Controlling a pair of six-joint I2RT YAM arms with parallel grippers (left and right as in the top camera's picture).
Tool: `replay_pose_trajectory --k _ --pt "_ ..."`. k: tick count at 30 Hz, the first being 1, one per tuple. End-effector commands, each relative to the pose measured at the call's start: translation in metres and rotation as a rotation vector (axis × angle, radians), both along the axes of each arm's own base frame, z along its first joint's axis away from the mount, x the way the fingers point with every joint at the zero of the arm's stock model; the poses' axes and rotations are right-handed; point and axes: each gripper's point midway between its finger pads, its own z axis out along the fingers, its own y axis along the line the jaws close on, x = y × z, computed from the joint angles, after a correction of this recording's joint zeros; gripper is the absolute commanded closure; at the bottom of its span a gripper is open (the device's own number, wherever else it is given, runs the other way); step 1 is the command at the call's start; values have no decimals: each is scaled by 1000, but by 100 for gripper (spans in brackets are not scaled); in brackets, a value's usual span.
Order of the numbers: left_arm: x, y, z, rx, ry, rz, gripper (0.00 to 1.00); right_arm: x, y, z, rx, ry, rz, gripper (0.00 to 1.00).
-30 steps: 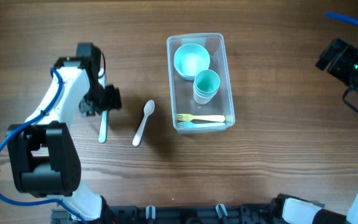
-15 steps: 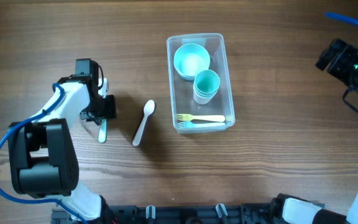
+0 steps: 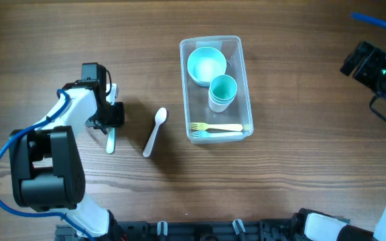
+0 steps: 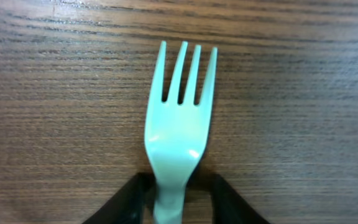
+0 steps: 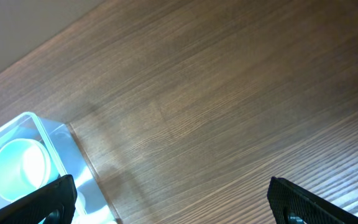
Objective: Pack container
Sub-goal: 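Carry the white fork into the container and release it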
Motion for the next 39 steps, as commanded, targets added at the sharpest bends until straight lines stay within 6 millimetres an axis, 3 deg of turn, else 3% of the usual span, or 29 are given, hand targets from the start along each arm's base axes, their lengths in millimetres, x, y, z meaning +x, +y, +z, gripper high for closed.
replay_pose_trajectory --k 1,3,6,9,12,15,17,19,20,21,23,25,30,35,39 --pt "-9 -2 -16 -18 53 -31 80 1 0 -4 17 5 -15 0" --pt "-8 -2 -15 -23 49 -24 94 1 0 -4 17 5 -15 0" --pt "2 -4 0 -34 27 -3 96 1 0 -4 17 5 -14 0" --pt "20 -10 37 -61 -30 -11 96 1 0 -4 17 5 -15 0" --pt "44 -33 108 -110 -128 -72 96 2 0 -5 18 5 -14 0" --pt "52 -87 188 -131 -250 -241 96 2 0 -5 17 5 -15 0" --pt "45 -131 221 -134 -323 -428 96 2 0 -5 18 5 -14 0" --pt "24 -190 238 -133 -386 -713 96 2 0 -5 17 5 -15 0" --pt "7 -225 238 -128 -401 -898 96 1 0 -4 17 5 -14 0" --pt "-3 -247 236 -133 -405 -985 96 2 0 -5 17 5 -15 0" --pt "-14 -282 223 -134 -402 -1072 96 1 0 -4 17 5 -15 0" --pt "-17 -303 201 -135 -365 -1131 96 1 0 -4 17 5 -15 0" --pt "-30 -324 145 -91 -240 -1367 96 1 0 -4 17 5 -15 0" --pt "-27 -325 104 -56 -154 -1473 96 2 0 -5 17 5 -15 0" --pt "-27 -325 96 -45 -141 -1536 96 2 0 -5 18 5 -14 0"
